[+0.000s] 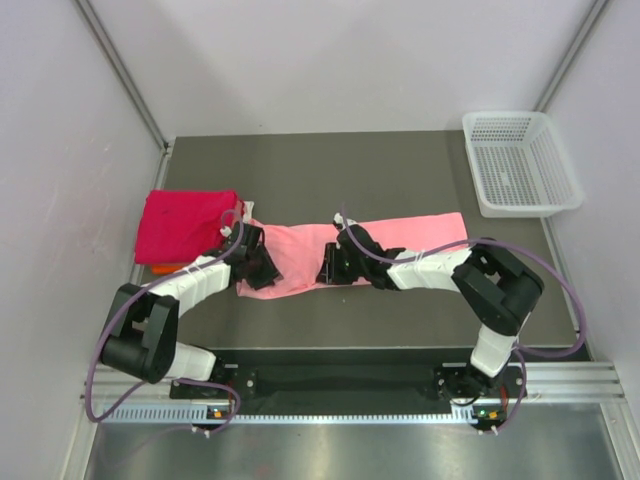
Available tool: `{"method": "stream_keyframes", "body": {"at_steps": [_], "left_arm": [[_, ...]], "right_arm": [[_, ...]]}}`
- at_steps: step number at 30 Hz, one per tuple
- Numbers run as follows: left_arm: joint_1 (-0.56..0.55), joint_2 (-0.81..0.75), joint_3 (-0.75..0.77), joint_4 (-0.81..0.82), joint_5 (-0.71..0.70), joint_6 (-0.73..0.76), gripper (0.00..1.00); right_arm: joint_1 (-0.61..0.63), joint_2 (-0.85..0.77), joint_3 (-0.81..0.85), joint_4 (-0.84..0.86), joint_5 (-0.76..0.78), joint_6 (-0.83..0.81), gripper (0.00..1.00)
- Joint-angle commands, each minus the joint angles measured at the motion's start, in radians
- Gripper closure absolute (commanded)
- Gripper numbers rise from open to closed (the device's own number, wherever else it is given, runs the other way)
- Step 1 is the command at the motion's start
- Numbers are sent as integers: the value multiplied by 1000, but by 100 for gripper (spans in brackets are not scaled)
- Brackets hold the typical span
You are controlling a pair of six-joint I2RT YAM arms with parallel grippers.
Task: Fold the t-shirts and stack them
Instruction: Fold the tshirt
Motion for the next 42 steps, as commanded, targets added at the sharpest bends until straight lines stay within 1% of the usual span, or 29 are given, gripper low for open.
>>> {"method": "stream_keyframes", "body": {"at_steps": [1,7,11,15,20,24,31,33,34,35,38,40,42], "left_arm": [[-3,-22,4,-22,-50,8,64],[-2,-25,6,-31,-62,11,64],[-2,-24,1,-32,-63,15,64],[-3,-27,1,-32,-63,15,64],[-2,-38,-2,-37,-63,16,64],[-2,-39,0,-42,-63,21,64],[-3,-39,4,-42,-63,22,64],[-3,-33,4,-40,-65,24,64],[-3,-32,4,-39,-62,24,64],[-3,-27,4,-39,-65,24,64],[-3,-21,3,-37,-63,27,64],[-3,-16,1,-32,-65,27,64],[-2,-12,1,-29,-63,28,64]], "right_arm": [[-15,-57,8,39,5,-13,69],[-19,-2,30,24,3,-4,70],[-21,-20,19,41,8,-7,70],[-22,-39,44,-17,37,-24,68],[-22,29,74,-25,9,-15,69],[-21,67,68,13,-29,12,70],[-18,84,42,35,-55,32,74],[-18,87,42,42,-64,36,78],[-18,84,41,44,-67,39,81],[-18,78,38,44,-66,42,88],[-18,43,24,36,-45,42,95],[-19,14,31,3,-20,28,100],[-21,-3,35,-37,-3,11,100]]}}
